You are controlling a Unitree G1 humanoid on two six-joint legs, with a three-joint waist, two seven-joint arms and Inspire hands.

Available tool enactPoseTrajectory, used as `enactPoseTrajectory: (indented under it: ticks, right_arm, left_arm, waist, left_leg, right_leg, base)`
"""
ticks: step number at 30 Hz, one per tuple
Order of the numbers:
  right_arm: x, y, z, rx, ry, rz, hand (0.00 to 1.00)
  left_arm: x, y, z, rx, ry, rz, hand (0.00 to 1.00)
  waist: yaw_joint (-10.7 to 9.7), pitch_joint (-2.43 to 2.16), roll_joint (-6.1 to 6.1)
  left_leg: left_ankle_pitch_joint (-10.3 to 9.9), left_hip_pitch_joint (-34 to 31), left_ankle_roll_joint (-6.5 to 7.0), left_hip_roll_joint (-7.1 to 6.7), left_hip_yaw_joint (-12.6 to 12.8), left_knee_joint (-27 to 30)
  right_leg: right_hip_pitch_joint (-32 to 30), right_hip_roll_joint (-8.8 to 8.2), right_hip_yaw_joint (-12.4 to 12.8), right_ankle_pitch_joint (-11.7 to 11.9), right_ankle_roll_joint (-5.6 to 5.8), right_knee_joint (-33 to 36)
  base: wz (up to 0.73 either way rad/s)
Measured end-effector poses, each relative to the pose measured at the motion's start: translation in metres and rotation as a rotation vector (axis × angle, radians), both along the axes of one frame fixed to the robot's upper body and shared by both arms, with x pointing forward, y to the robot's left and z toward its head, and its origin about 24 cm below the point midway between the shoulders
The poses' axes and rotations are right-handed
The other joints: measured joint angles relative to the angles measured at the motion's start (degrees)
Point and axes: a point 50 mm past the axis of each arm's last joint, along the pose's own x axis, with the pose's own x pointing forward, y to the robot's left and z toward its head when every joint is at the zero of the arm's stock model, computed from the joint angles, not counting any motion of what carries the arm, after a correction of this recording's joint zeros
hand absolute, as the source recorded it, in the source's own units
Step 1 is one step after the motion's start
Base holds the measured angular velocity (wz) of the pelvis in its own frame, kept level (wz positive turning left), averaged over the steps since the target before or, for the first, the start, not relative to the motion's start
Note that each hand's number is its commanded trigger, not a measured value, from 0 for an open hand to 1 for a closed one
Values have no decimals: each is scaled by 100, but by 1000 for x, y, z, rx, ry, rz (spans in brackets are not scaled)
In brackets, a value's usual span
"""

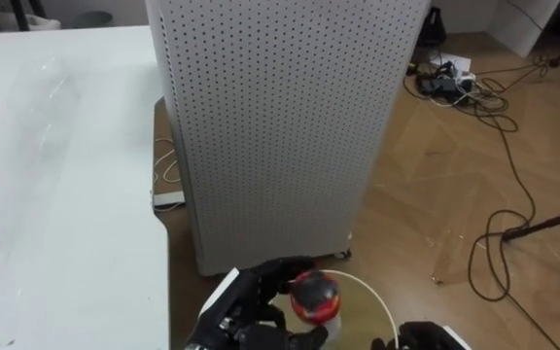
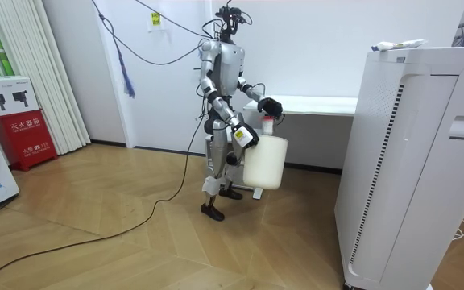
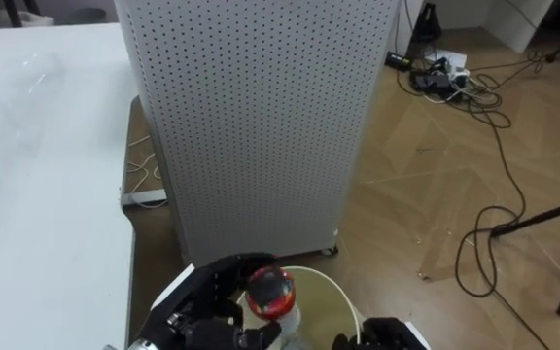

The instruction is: Pick garbage

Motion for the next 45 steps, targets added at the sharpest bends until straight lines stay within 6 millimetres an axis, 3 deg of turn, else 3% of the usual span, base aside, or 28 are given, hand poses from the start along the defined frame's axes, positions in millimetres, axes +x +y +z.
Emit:
enactPoseTrajectory:
  ticks: [6,10,25,29,32,35,41,45]
  right_arm:
    - [-1,1,-1,-16,5,3,100]
    - [0,-6,2,-37,-4,-8,100]
    - [-3,-3,6,-31,-39,-27,100]
    - [-5,-3,7,-30,-43,-31,100]
    - [-5,-3,7,-24,-44,-33,100]
    - [-6,-2,7,-12,-44,-39,100]
    - [-6,-1,7,48,-46,-62,100]
    - [-6,-1,7,49,-54,-62,100]
  left_arm:
    - [-2,-1,5,-10,-20,-9,0]
    - [-5,0,3,0,-10,-11,0]
    - [-4,6,5,51,-36,-18,0]
    - [2,13,16,72,-91,29,0]
    - [6,20,24,97,-139,76,0]
    - [10,26,35,118,-196,122,0]
    - [14,34,60,107,-319,210,0]
    - [13,41,60,134,-335,287,0]
  waist:
    - [2,27,41]
    - [-19,29,39]
    - [-62,30,42]
    - [21,28,43]
    - [201,28,43]
    - [235,29,40]
    - [332,18,27]
    - [379,13,40]
  left_leg:
    - [0,3,0,-3,5,-15]
    - [0,5,0,-1,15,-18]
    - [-1,46,0,-2,74,-37]
    - [-15,118,16,17,338,-31]
    - [-54,161,41,39,632,3]
    - [-90,223,77,31,788,-18]
    - [-80,282,65,97,912,-93]
    - [-82,413,17,149,941,-101]
  right_leg:
    - [-4,-9,-16,-1,2,-2]
    - [-11,-8,-15,-2,3,-2]
    - [-55,-2,10,-4,2,95]
    - [-225,-9,-36,-6,2,348]
    - [-460,-67,-213,-16,-15,616]
    - [-493,-124,-410,-6,-44,619]
    - [-480,-93,-508,85,-128,490]
    - [-441,-42,-544,80,-141,486]
  base:
    - [0]
    - [-1]
    - [-2]
    - [-30]
    - [-56]
    - [-35]
    - [-15]
    - [-11]
